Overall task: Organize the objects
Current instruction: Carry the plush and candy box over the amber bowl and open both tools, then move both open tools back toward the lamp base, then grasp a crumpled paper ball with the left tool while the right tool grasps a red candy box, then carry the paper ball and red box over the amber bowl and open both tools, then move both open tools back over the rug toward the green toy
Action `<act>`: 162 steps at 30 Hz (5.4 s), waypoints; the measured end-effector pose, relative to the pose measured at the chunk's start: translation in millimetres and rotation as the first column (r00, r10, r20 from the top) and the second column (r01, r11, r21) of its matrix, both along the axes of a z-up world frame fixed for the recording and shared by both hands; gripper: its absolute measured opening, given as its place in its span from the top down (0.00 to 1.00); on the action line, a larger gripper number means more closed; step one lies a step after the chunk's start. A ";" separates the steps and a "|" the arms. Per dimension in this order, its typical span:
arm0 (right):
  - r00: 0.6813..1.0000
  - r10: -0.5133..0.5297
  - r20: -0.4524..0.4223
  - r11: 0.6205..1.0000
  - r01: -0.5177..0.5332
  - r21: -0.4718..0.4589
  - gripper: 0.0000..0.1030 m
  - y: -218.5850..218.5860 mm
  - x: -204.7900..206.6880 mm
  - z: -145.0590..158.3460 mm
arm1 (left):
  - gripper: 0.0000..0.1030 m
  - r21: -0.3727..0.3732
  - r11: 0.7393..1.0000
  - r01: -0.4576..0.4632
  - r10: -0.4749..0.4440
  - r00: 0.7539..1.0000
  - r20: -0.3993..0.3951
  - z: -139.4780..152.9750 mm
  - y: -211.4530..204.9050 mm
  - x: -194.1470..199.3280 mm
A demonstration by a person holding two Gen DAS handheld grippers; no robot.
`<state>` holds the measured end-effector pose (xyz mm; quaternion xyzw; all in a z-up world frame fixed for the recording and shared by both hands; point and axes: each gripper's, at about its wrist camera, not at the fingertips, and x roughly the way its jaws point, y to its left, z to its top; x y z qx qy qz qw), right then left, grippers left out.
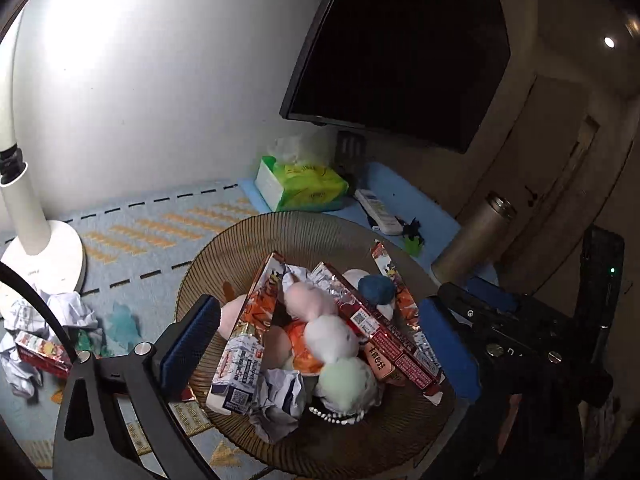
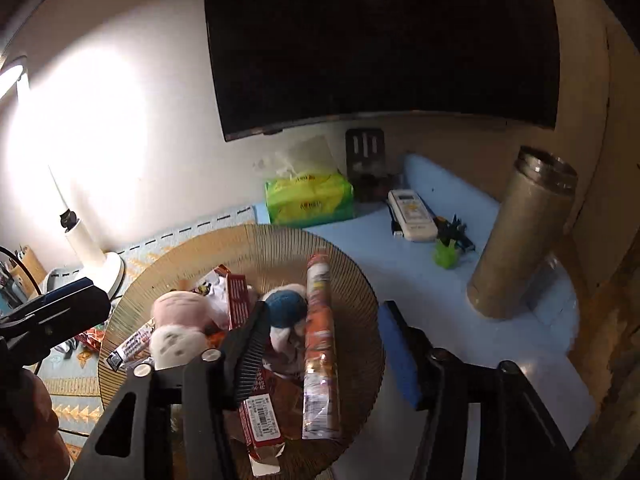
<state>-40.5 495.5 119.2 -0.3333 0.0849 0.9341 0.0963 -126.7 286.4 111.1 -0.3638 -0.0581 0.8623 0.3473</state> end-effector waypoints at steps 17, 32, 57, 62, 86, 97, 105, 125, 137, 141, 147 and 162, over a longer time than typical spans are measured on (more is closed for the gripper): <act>0.934 0.323 -0.150 0.939 -0.336 -0.069 0.35 -115.7 35.0 31.2 | 0.01 0.041 0.940 -0.338 0.340 0.933 -0.120 27.2 -225.8 34.3; 0.772 0.615 0.162 0.783 -0.623 -0.006 0.33 -271.1 -34.0 -69.6 | 0.01 -0.134 0.786 -0.603 0.614 0.787 0.062 -77.4 -341.4 -68.6; 0.748 0.530 0.399 0.669 -0.659 0.345 0.65 -315.4 -106.9 -103.8 | 0.48 -0.190 0.815 -0.548 0.561 0.828 0.019 -101.4 -314.8 -83.7; 0.696 0.628 0.348 0.742 -0.671 0.004 0.75 -289.6 -77.6 -67.8 | 0.48 -0.194 0.835 -0.515 0.531 0.847 0.037 -99.9 -311.2 -44.8; 0.766 0.618 0.174 0.778 -0.565 -0.276 0.25 -267.8 5.1 -106.1 | 0.48 -0.140 0.876 -0.461 0.470 0.882 0.033 -100.3 -288.3 56.9; 0.781 0.567 0.264 0.806 -0.592 0.022 0.20 -309.3 9.7 -116.9 | 0.48 -0.199 0.873 -0.445 0.453 0.892 -0.011 -98.7 -276.7 58.9; 0.782 0.587 0.210 0.795 -0.606 0.032 0.76 -310.4 22.8 -111.3 | 0.48 -0.181 0.863 -0.472 0.483 0.875 0.021 -101.4 -284.3 56.6; 0.760 0.630 0.159 0.768 -0.640 0.012 0.83 -310.2 35.8 -105.6 | 0.48 -0.202 0.861 -0.468 0.472 0.881 -0.030 -97.5 -278.2 60.8; 0.850 0.522 -0.067 0.839 -0.526 -0.138 0.83 -182.4 86.1 -25.6 | 0.48 -0.064 0.926 -0.373 0.367 0.926 -0.093 -24.1 -220.4 77.0; 0.922 0.352 -0.163 0.929 -0.365 -0.059 0.83 -120.8 87.1 26.2 | 0.48 -0.023 0.958 -0.287 0.282 0.952 -0.121 6.6 -168.0 59.4; 0.976 0.118 -0.184 0.991 -0.128 -0.048 0.83 -47.7 54.9 59.2 | 0.48 -0.017 0.986 -0.168 0.164 0.975 -0.153 26.7 -81.2 28.3; 0.994 0.100 -0.033 0.989 -0.103 -0.106 0.46 -13.9 18.3 -2.8 | 0.08 -0.062 0.994 -0.095 0.093 0.995 -0.036 -19.0 -50.1 -0.4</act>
